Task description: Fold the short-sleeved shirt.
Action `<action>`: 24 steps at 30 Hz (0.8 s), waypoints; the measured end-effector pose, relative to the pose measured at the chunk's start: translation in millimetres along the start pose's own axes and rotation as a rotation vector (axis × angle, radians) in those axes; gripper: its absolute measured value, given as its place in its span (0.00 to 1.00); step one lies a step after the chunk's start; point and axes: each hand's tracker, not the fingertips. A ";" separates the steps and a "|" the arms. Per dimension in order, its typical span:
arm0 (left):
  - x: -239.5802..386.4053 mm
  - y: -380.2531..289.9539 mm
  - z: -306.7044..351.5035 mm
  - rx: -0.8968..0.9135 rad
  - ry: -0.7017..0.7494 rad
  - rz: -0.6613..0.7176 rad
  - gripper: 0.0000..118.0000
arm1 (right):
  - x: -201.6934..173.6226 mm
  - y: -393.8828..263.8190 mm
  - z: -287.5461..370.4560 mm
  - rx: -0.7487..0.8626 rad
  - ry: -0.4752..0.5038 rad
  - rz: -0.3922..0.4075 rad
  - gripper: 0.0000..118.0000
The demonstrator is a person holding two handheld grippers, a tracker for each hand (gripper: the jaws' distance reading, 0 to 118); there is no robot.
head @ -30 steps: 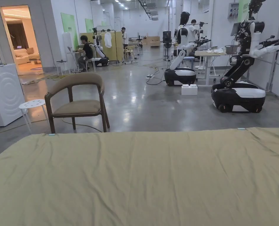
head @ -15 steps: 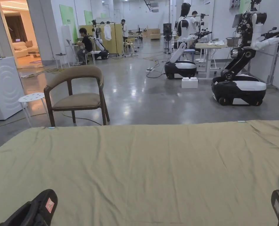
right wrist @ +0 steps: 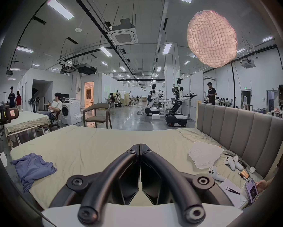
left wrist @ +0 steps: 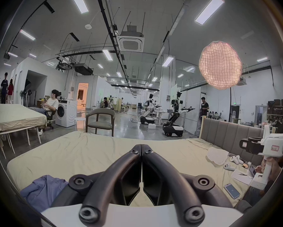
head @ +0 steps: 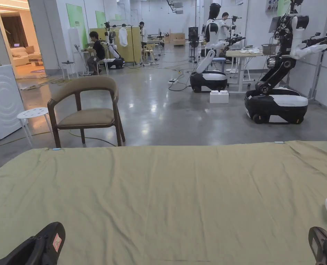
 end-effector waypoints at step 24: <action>-52.9 3.2 84.4 -0.081 0.394 -0.252 0.11 | -116.1 -1.8 -50.2 -0.025 0.464 -0.102 0.00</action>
